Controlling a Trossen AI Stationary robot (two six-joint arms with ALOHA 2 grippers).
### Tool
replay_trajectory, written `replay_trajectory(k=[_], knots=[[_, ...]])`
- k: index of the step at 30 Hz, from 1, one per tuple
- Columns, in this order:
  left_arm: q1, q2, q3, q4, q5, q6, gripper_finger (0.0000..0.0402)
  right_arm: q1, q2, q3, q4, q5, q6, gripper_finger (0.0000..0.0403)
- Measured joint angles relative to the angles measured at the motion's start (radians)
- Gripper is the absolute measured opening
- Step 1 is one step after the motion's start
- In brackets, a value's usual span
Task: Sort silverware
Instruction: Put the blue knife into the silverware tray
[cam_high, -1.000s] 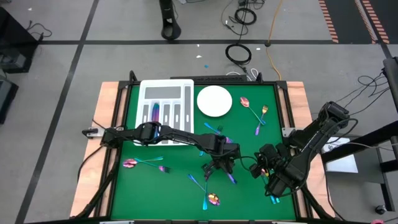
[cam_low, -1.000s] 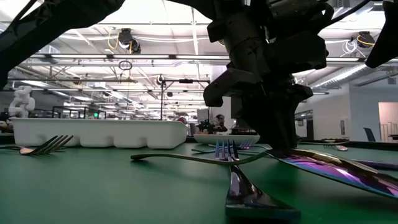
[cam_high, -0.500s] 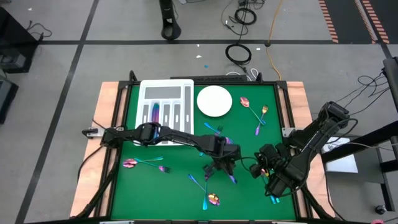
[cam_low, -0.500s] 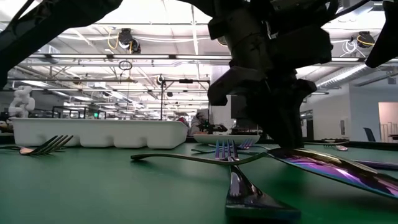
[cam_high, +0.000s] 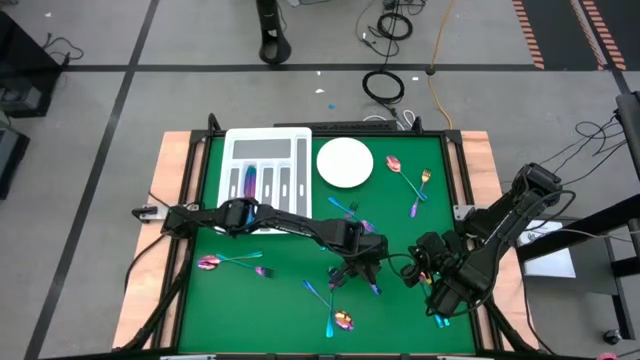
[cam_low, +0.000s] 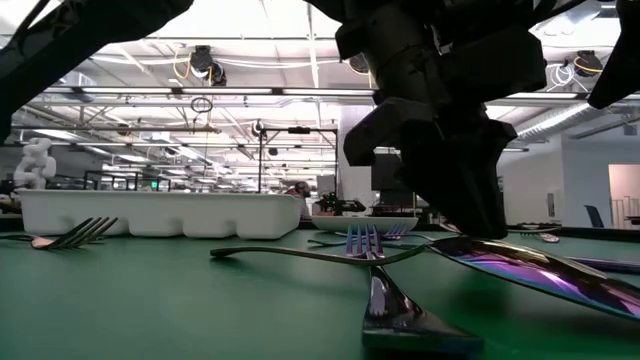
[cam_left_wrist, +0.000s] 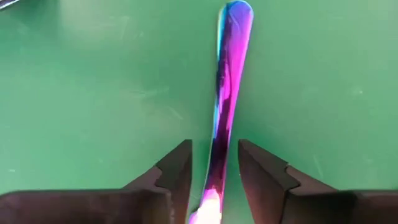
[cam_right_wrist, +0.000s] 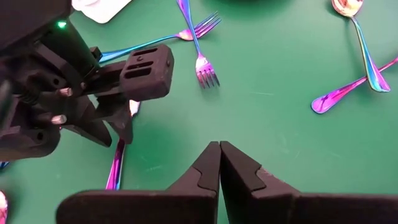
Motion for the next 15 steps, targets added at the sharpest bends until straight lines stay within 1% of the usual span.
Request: replay_trajectory(k=[3, 5, 15], knots=[[0.005, 0.001, -0.010, 0.011, 0.000, -0.007, 0.0155, 0.000, 0.000, 0.000, 0.001, 0.000, 0.000, 0.0000], [0.006, 0.002, -0.026, 0.015, 0.000, -0.007, 0.0162, 0.000, 0.000, 0.000, 0.001, -0.002, 0.000, 0.0000], [0.014, 0.003, -0.037, 0.007, 0.039, -0.005, 0.0164, 0.000, 0.000, 0.000, 0.008, -0.001, -0.011, 0.0000]])
